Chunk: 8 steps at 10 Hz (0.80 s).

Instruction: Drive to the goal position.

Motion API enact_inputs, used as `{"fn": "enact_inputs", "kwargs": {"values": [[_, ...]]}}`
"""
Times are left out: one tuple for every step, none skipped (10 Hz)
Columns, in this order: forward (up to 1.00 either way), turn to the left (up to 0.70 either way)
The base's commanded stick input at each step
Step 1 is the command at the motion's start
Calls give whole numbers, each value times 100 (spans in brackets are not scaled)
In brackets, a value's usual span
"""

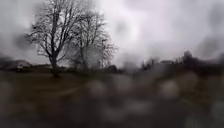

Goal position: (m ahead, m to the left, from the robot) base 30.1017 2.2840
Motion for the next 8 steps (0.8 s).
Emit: {"fn": "enact_inputs", "kwargs": {"values": [[100, 0], [100, 0], [100, 0], [100, 0], [100, 0], [100, 0], [100, 0], [100, 0]]}}
